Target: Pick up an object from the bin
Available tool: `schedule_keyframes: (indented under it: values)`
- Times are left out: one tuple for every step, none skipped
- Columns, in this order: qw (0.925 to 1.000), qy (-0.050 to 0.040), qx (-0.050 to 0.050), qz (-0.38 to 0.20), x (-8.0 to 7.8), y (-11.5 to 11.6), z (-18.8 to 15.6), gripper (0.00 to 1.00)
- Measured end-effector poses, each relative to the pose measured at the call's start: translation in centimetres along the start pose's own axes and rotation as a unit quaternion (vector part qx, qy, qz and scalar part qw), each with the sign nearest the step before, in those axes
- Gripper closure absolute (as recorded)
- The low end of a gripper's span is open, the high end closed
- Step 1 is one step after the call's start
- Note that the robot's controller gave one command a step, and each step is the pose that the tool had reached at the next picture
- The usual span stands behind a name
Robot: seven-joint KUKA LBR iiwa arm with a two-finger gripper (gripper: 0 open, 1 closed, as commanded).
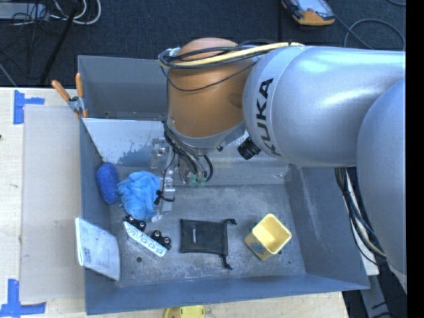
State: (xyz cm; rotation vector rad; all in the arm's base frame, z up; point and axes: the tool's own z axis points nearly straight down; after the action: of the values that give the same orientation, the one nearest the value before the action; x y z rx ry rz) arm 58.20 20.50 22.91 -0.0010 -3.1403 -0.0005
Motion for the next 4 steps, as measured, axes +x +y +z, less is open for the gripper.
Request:
schedule_keyframes:
  values:
    - [0.9991,-0.0021,-0.001,-0.042,0.5,-2.4,3.3,0.0]
    - [1.0,0.0004,0.0,-0.008,-0.1,-5.5,6.5,0.0]
    - [0.9991,-0.0005,0.001,0.041,1.0,-1.3,10.4,0.0]
    - [0.9993,-0.0008,-0.001,-0.037,0.6,0.4,12.4,0.0]
